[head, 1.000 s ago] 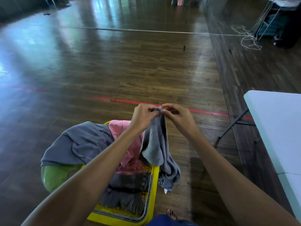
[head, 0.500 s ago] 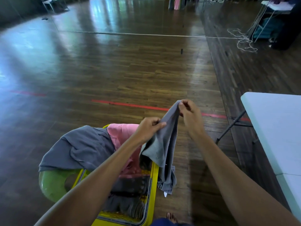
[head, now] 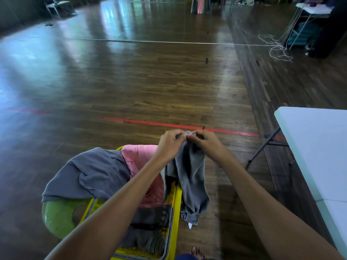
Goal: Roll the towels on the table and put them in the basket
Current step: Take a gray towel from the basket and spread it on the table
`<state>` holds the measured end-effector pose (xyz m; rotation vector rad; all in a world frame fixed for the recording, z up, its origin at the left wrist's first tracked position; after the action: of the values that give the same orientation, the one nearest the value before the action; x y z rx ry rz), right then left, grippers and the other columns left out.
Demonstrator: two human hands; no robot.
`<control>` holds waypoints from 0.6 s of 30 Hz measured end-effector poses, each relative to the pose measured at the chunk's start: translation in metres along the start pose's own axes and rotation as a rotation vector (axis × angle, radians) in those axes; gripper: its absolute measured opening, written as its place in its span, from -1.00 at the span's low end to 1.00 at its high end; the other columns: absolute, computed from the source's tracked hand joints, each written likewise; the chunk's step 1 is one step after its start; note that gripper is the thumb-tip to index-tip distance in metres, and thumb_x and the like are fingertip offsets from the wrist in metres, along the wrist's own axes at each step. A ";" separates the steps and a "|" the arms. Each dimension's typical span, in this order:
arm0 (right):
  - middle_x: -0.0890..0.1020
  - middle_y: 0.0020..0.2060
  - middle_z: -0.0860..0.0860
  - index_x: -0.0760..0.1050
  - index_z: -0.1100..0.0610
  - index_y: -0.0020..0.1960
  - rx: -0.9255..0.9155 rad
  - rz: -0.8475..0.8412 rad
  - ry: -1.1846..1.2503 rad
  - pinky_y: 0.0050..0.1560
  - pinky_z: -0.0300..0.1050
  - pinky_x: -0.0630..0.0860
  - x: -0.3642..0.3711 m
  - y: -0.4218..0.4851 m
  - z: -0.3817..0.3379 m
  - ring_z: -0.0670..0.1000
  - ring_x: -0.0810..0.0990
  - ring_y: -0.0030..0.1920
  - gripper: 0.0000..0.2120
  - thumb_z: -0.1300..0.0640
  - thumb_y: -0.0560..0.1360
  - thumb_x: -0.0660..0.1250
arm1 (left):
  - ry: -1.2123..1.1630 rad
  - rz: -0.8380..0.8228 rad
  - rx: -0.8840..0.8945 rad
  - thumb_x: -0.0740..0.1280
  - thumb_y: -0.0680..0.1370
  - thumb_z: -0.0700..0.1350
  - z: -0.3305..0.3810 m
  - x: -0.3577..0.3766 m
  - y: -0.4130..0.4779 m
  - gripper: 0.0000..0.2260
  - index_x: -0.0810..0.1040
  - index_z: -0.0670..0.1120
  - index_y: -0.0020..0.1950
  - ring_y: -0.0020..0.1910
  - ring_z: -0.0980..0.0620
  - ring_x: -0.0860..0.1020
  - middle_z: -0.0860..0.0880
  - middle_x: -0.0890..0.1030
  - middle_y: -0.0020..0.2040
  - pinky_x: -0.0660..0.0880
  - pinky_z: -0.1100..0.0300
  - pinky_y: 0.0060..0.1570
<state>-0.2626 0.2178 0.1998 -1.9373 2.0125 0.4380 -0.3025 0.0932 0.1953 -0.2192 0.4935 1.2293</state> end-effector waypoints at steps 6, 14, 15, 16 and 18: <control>0.56 -0.32 -0.14 0.57 0.09 -0.12 0.000 0.183 -0.005 -0.16 -0.06 0.53 -0.023 0.001 0.009 -0.12 0.54 -0.27 -0.90 0.12 0.55 0.33 | -0.017 -0.041 -0.002 0.34 0.56 -0.09 0.003 0.003 -0.003 -0.86 0.65 -0.01 -0.16 -0.23 0.22 0.55 0.07 0.67 -0.23 0.46 0.22 -0.15; 0.56 -0.30 -0.10 0.54 0.03 -0.13 0.132 0.484 0.125 -0.12 -0.19 0.42 -0.088 0.000 0.029 -0.13 0.49 -0.25 -0.85 0.13 0.58 0.25 | -0.014 -0.073 -0.017 0.27 0.60 -0.15 -0.030 0.006 -0.016 -0.79 0.51 -0.01 -0.24 -0.29 0.19 0.41 0.11 0.48 -0.32 0.37 0.13 -0.16; 0.58 -0.29 -0.11 0.56 0.02 -0.13 0.109 0.427 0.108 -0.14 -0.24 0.43 -0.084 0.001 0.023 -0.14 0.51 -0.24 -0.86 0.13 0.57 0.27 | -0.024 -0.056 -0.027 0.26 0.61 -0.17 -0.032 0.004 -0.017 -0.78 0.50 0.00 -0.23 -0.28 0.18 0.41 0.11 0.48 -0.32 0.37 0.13 -0.15; 0.61 -0.26 -0.13 0.58 0.01 -0.13 0.071 0.336 0.084 -0.12 -0.28 0.45 -0.072 0.003 0.016 -0.15 0.55 -0.21 -0.87 0.13 0.56 0.30 | -0.022 -0.047 -0.035 0.26 0.61 -0.18 -0.031 0.003 -0.015 -0.79 0.51 0.00 -0.22 -0.27 0.18 0.42 0.11 0.50 -0.30 0.38 0.15 -0.13; 0.65 -0.20 -0.14 0.61 -0.02 -0.11 0.013 0.124 0.004 -0.06 -0.29 0.49 -0.039 0.004 0.006 -0.17 0.60 -0.14 -0.93 0.07 0.53 0.36 | -0.009 -0.065 -0.015 0.25 0.61 -0.18 -0.016 0.008 -0.010 -0.83 0.56 -0.04 -0.14 -0.21 0.19 0.49 0.10 0.58 -0.23 0.41 0.21 -0.10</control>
<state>-0.2655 0.2558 0.2110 -1.8139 2.1407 0.4496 -0.2951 0.0894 0.1763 -0.2408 0.4662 1.1708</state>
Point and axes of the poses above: each hand's wrist, its own y-axis towards the middle knuckle, its own x-axis out of the palm, z = x × y, the point moved 10 cm from there along y, towards the middle knuckle
